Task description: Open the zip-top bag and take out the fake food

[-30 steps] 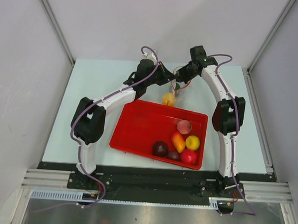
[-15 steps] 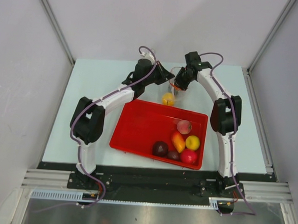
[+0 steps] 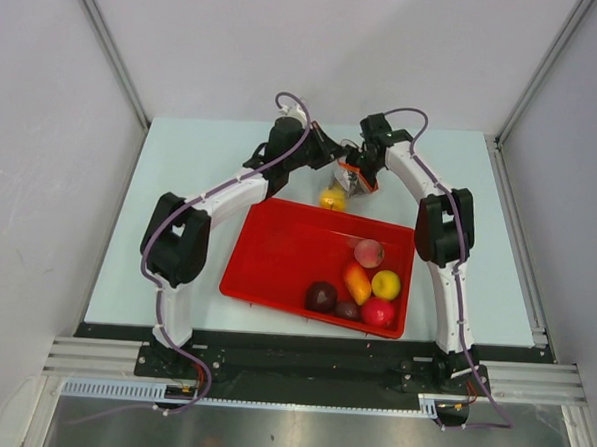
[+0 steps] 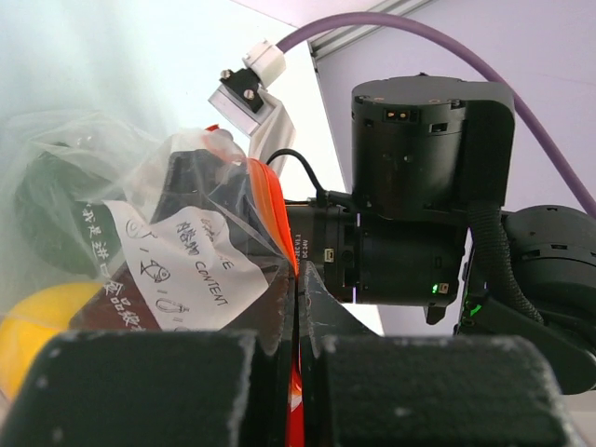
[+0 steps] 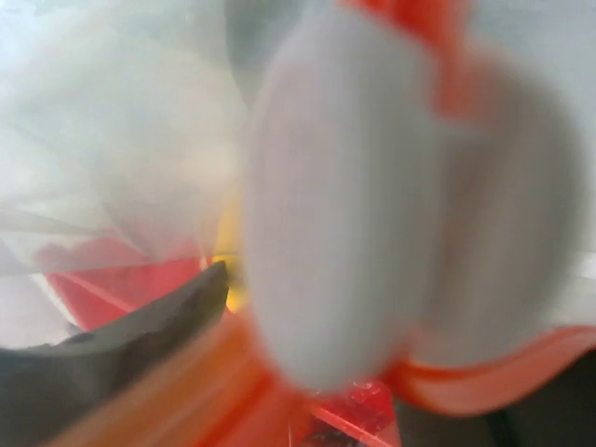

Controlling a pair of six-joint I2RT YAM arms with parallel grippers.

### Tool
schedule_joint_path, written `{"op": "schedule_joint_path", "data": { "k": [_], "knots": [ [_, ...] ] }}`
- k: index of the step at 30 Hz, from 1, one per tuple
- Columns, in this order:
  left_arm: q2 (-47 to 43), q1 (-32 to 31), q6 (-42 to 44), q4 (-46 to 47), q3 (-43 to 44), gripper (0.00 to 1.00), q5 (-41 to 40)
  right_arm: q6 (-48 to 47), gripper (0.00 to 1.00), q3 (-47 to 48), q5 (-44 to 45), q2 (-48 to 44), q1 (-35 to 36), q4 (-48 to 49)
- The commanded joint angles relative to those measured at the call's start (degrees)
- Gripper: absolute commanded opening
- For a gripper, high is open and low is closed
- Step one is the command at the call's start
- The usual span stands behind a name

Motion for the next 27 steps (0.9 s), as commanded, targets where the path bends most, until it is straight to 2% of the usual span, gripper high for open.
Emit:
{"op": "schedule_joint_path", "data": {
  "k": [1, 9, 14, 18, 19, 21, 24, 25, 27],
  "knots": [
    [-0.10, 0.25, -0.82, 1.30, 2.04, 0.00, 0.61, -3.83, 0.72, -1.51, -1.17, -0.25, 0.47, -0.77],
    [0.26, 0.25, -0.99, 0.42, 2.13, 0.00, 0.96, -4.01, 0.84, -3.10, -2.85, 2.74, 1.17, 1.42],
    [0.26, 0.33, -1.17, -0.02, 1.95, 0.00, 1.05, -3.05, 0.83, -3.36, -4.26, 4.15, 1.08, 4.06],
    [-0.36, 0.60, -1.17, -0.45, 1.25, 0.00, 0.70, -3.22, 0.67, -2.14, -4.00, 3.10, 0.55, 5.56],
    [-0.79, 0.77, -1.17, -0.80, 0.73, 0.00, 0.26, -3.48, 0.59, -1.70, -3.65, 2.57, 0.38, 5.56],
    [-1.32, 1.12, -1.34, -0.72, 0.02, 0.00, -0.09, -4.88, 0.53, -0.82, -1.98, 0.47, 0.29, 5.65],
    [-1.94, 1.74, -2.40, -0.72, -1.12, 0.00, -0.53, -6.29, 0.37, 1.99, 0.39, -1.29, 0.38, 5.65],
    [-1.94, 2.00, -2.66, -0.46, -1.65, 0.00, -0.79, -6.91, 0.29, 3.22, 0.83, -2.17, 0.29, 5.74],
    [-2.03, 2.09, -3.01, -0.54, -1.83, 0.00, -0.88, -7.44, 0.21, 4.37, 2.50, -2.70, 0.29, 5.74]
  ]
}}
